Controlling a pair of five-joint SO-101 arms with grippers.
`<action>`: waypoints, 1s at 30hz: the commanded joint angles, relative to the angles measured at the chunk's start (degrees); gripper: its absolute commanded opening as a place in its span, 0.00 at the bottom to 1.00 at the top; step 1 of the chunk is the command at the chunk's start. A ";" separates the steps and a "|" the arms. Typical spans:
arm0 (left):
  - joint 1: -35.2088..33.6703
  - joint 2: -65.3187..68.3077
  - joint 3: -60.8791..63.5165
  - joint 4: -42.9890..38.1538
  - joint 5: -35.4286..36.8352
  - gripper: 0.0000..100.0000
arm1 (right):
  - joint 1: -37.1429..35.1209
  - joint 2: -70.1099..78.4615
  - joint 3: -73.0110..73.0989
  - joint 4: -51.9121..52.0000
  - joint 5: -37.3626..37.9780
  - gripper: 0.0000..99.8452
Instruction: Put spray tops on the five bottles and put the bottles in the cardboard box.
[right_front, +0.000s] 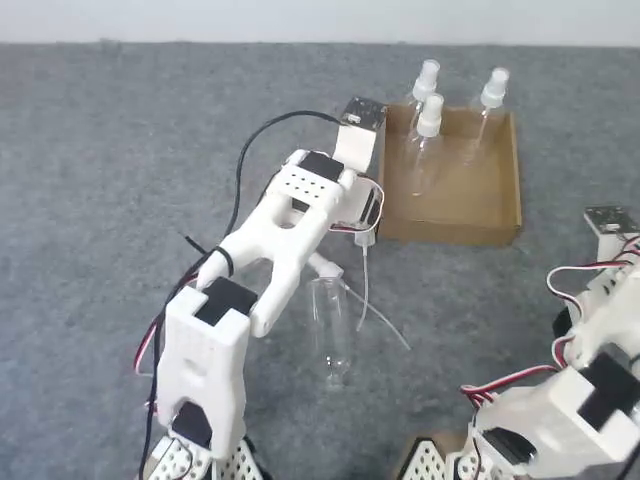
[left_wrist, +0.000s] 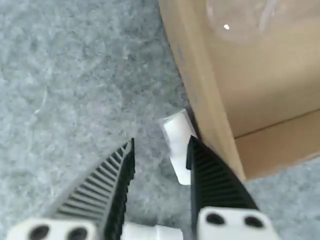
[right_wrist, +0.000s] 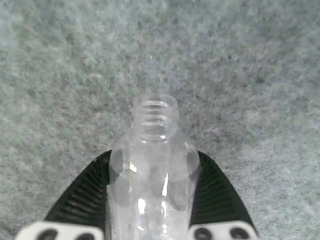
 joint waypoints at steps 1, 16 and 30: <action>0.44 -1.41 -2.24 -0.79 -0.62 0.16 | -0.04 -3.82 -3.16 0.13 -0.62 0.01; -2.29 -0.35 -2.77 1.32 -0.62 0.16 | 0.13 -3.82 -3.08 0.22 -0.62 0.01; -3.52 3.25 -2.68 2.20 -0.35 0.10 | 0.22 -3.82 -3.08 0.13 -0.53 0.01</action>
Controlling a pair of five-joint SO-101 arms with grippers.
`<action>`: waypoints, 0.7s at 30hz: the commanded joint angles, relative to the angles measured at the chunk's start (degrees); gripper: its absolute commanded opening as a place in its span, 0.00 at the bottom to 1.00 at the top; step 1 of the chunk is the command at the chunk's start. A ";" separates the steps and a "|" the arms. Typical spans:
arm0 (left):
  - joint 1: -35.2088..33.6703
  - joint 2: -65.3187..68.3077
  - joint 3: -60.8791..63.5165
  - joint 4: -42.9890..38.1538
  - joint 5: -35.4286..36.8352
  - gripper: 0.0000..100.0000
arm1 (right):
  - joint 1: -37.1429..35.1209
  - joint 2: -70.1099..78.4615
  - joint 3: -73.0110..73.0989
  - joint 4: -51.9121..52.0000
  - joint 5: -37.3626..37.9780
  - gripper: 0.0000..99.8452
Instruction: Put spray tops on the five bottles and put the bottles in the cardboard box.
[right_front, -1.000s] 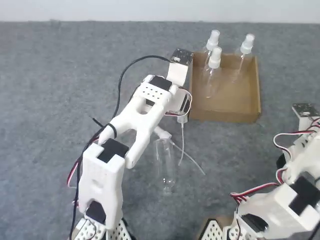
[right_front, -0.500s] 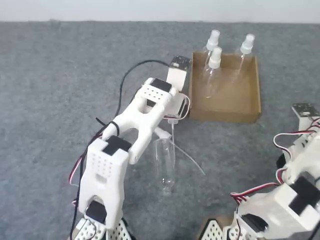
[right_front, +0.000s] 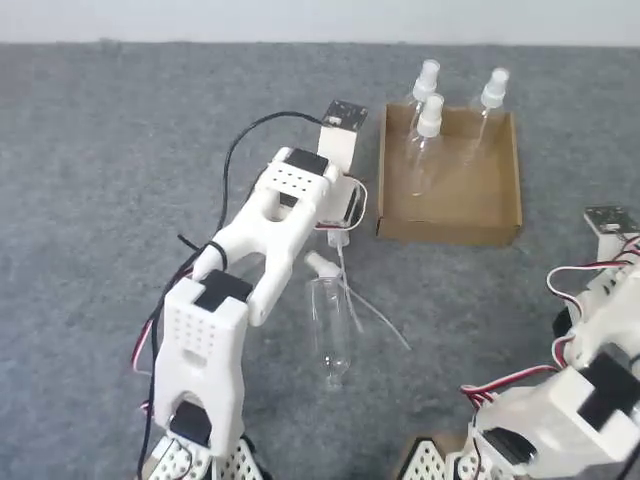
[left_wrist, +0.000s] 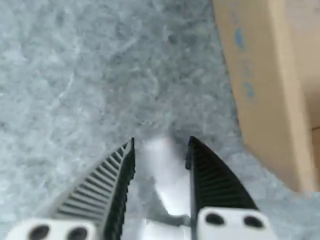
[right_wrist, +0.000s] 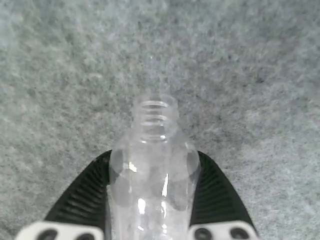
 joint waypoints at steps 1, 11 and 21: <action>0.00 -0.44 -1.71 0.18 -0.18 0.08 | 0.13 -3.82 -3.08 0.13 -0.53 0.01; -0.35 -12.40 -6.37 3.34 -0.35 0.02 | 0.13 -4.18 -3.08 0.22 -0.53 0.01; -7.03 -35.96 -5.49 22.24 -9.93 0.02 | 0.13 -4.26 -3.08 0.22 -0.53 0.01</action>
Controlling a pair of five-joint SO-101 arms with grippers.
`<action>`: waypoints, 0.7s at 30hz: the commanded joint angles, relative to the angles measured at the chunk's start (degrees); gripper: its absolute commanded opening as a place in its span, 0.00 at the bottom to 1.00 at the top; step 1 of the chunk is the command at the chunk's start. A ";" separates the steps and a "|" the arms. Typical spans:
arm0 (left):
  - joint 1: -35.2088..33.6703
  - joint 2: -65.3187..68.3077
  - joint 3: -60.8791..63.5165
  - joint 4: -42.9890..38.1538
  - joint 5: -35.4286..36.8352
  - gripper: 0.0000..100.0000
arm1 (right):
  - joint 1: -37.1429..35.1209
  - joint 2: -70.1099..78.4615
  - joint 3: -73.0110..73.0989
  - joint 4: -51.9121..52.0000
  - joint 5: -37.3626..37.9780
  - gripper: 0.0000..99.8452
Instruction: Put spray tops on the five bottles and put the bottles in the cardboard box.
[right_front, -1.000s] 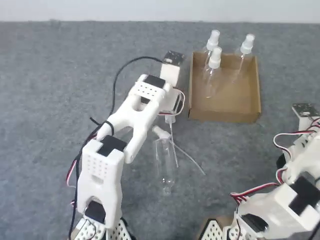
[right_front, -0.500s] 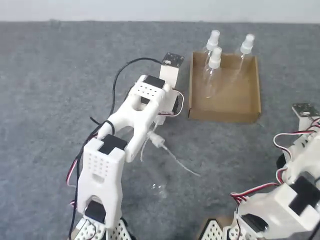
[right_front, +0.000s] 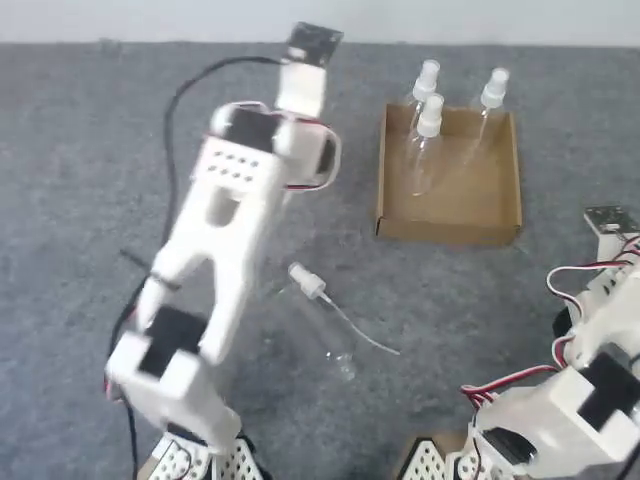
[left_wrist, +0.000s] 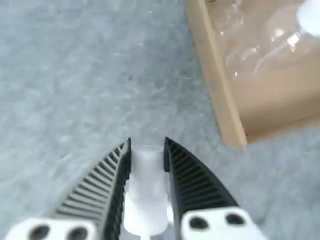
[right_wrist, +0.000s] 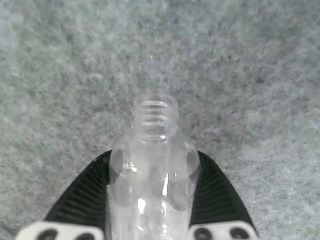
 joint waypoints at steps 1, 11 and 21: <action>-3.25 -15.65 3.91 9.67 -6.24 0.02 | 0.04 -4.26 -3.08 0.22 -0.53 0.01; -4.13 -44.13 56.48 -5.10 -18.46 0.02 | 0.04 -4.18 -3.08 0.66 -0.53 0.01; -3.60 -50.55 76.09 -13.19 -23.56 0.02 | -0.13 -4.26 -3.08 2.51 -0.62 0.01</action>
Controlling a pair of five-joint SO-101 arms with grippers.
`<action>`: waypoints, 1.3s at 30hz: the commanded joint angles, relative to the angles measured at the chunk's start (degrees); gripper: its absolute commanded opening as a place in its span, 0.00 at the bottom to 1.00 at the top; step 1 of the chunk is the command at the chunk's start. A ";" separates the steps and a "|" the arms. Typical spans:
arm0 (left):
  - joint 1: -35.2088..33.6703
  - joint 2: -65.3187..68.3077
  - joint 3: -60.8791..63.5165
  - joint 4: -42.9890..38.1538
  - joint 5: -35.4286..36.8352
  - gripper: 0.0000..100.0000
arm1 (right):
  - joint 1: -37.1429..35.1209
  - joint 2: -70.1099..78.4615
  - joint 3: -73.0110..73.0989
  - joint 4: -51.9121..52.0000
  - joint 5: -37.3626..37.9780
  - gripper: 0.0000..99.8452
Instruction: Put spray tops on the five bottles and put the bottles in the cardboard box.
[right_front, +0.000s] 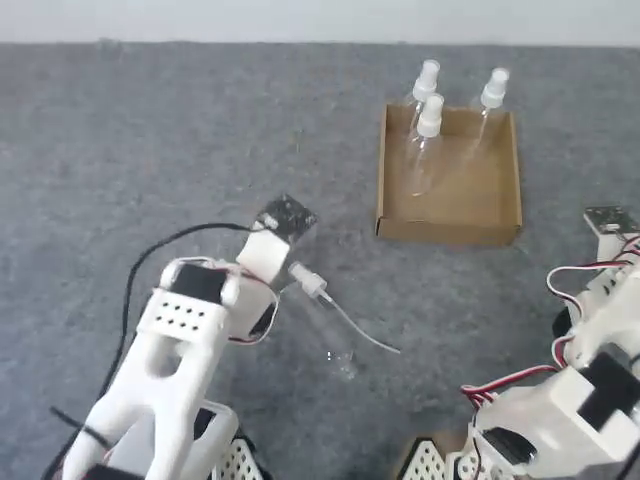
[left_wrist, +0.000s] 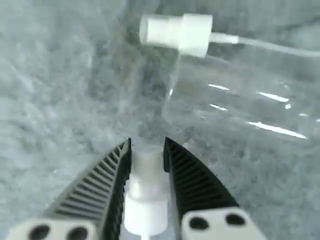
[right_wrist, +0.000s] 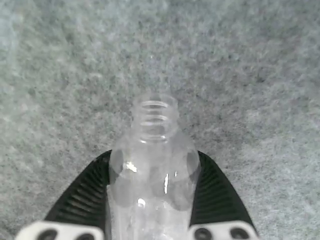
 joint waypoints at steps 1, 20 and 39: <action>0.79 -2.37 4.62 -7.38 -2.81 0.02 | -0.31 -4.26 -3.08 2.42 -0.62 0.01; 15.12 6.07 1.80 -18.64 5.54 0.02 | -0.48 -3.82 -3.08 2.59 -0.97 0.01; -2.73 17.49 -17.71 -13.89 9.76 0.01 | -0.84 -3.74 -2.99 2.15 -0.70 0.01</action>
